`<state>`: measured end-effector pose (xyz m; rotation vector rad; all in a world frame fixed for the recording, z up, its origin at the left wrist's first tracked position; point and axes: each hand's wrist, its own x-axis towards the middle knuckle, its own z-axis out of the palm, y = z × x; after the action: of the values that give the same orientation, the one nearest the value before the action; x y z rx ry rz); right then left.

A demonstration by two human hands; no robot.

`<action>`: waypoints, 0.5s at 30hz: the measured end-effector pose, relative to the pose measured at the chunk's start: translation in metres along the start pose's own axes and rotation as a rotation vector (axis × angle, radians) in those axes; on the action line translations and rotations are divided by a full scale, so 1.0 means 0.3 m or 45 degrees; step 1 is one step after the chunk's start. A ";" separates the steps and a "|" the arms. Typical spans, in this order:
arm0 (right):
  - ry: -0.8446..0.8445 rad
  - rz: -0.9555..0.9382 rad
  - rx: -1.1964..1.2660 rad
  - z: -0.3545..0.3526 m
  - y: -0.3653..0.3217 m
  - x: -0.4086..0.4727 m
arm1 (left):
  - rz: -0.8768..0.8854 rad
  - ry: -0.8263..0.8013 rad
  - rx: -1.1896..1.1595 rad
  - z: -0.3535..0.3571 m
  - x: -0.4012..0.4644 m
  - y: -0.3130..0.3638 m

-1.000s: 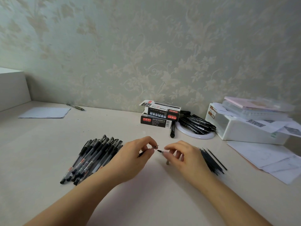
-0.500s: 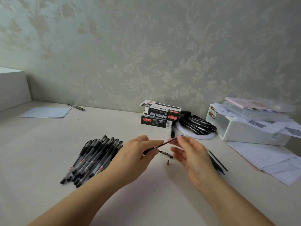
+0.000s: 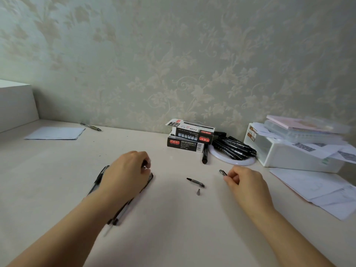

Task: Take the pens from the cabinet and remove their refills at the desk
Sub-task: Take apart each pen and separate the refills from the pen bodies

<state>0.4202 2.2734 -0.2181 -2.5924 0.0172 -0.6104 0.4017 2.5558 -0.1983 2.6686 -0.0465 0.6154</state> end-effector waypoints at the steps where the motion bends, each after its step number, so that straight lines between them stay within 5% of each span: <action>1: -0.001 0.003 -0.032 -0.002 0.000 0.000 | -0.014 -0.023 0.034 -0.012 0.004 -0.016; 10: 0.040 -0.039 -0.112 0.000 -0.001 0.003 | 0.029 -0.330 0.171 -0.043 -0.009 -0.021; 15: 0.117 -0.252 0.059 0.022 -0.037 -0.012 | -0.069 -0.442 0.230 -0.058 -0.015 -0.042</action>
<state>0.4187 2.2866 -0.2197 -2.5379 -0.2239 -0.7909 0.3922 2.5739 -0.1907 2.9111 -0.0151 0.1393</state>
